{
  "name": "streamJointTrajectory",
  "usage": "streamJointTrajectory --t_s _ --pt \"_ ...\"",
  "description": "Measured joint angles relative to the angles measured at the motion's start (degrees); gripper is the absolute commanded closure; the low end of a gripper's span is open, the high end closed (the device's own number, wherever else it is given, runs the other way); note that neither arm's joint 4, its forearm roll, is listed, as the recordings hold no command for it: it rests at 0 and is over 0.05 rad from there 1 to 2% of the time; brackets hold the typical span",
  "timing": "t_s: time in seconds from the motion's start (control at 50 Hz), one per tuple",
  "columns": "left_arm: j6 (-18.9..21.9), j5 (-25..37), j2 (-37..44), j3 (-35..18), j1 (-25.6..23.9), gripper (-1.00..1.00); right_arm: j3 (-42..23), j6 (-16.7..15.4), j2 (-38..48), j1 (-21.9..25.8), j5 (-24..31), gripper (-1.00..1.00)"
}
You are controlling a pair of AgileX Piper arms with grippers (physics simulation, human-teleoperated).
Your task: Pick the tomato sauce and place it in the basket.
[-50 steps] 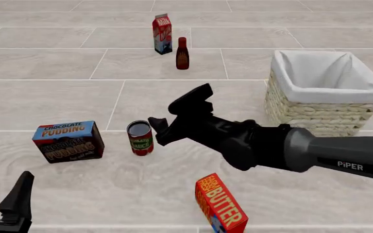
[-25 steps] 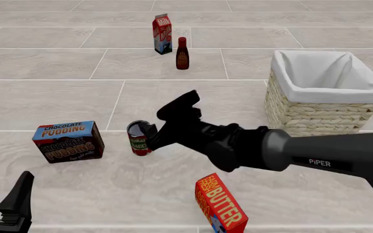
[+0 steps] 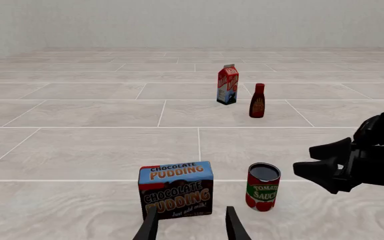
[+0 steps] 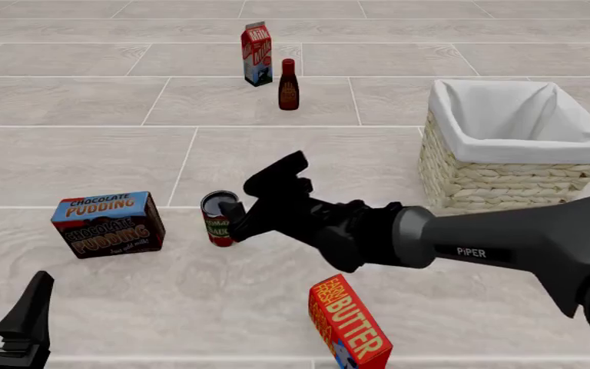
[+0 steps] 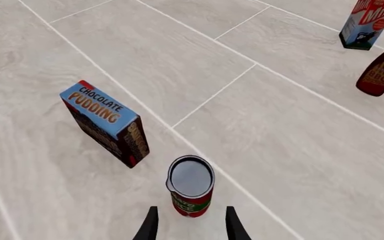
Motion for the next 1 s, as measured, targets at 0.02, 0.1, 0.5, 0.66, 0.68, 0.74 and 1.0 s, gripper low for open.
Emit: streamJointTrajectory --t_s 0.02,0.1,0.5,0.66,0.68,0.74,1.0 --pt "0.0 0.0 0.0 0.0 0.0 -1.0 -0.1 0.0 0.15 -0.02 0.0 -1.0" --pt "0.0 0.0 0.0 0.0 0.0 -1.0 -0.62 -0.02 0.87 -0.1 0.02 -1.0" --pt "0.0 0.0 0.0 0.0 0.0 -1.0 -4.01 -0.01 4.93 -0.44 0.61 -1.0" --pt "0.0 0.0 0.0 0.0 0.0 -1.0 -5.17 0.11 6.48 -0.33 0.78 -1.0" --pt "0.0 0.0 0.0 0.0 0.0 -1.0 -5.3 0.14 6.65 -0.29 0.8 -1.0" --pt "0.0 0.0 0.0 0.0 0.0 -1.0 -5.65 0.27 7.1 -0.14 0.85 -1.0" --pt "0.0 0.0 0.0 0.0 0.0 -1.0 -6.48 0.57 8.15 0.47 1.0 -1.0"
